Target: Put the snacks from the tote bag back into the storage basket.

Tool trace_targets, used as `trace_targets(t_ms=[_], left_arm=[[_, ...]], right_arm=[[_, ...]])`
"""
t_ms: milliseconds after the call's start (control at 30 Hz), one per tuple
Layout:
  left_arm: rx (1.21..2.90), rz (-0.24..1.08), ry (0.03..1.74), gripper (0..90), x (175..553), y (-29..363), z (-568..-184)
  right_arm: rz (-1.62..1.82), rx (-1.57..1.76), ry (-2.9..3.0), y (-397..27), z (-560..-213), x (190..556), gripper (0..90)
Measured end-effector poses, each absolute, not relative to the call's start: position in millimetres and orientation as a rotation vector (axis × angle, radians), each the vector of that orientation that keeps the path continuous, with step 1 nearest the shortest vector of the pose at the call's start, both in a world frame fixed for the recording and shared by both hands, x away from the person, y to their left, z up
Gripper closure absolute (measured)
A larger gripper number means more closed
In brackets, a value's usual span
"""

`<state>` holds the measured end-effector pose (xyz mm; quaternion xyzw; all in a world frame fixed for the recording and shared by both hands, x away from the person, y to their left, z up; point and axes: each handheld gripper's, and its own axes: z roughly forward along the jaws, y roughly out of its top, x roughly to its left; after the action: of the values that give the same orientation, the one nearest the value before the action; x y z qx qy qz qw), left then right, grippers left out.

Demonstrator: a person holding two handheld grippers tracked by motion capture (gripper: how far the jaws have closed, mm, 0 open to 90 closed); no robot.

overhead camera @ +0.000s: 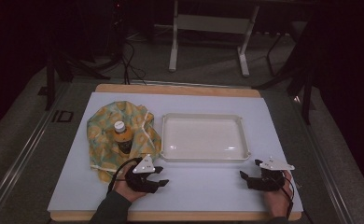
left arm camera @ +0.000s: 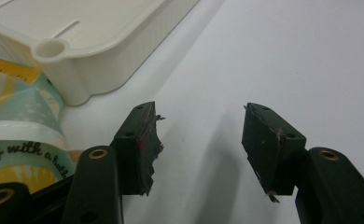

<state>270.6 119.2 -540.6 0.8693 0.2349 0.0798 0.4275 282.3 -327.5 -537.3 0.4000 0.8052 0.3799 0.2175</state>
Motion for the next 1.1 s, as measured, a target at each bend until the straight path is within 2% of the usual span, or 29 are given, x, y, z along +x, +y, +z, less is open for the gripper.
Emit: trace_targets(t_ms=[333, 467, 567, 667, 1100], left_arm=[[2.221, 0.213, 0.59, 45.5, 271.0, 114.3, -541.5], [2.228, 0.177, 0.596, 45.6, 271.9, 114.2, -539.8], [2.267, 0.183, 0.579, 46.0, 271.5, 112.3, -537.0], [2.382, 0.205, 0.53, 45.9, 270.8, 107.2, -528.8], [2.516, 0.178, 0.506, 45.3, 274.0, 101.1, -511.4]], right_arm=[[1.083, 1.077, 2.232, -328.7, -536.9, 280.7, 18.8], [1.113, 1.072, 2.241, -330.3, -536.6, 280.8, 17.6], [1.138, 1.071, 2.247, -331.8, -536.4, 281.1, 16.4], [1.155, 1.057, 2.253, -332.4, -536.1, 280.4, 14.0], [1.114, 1.049, 2.243, -329.5, -536.4, 279.2, 14.1]])
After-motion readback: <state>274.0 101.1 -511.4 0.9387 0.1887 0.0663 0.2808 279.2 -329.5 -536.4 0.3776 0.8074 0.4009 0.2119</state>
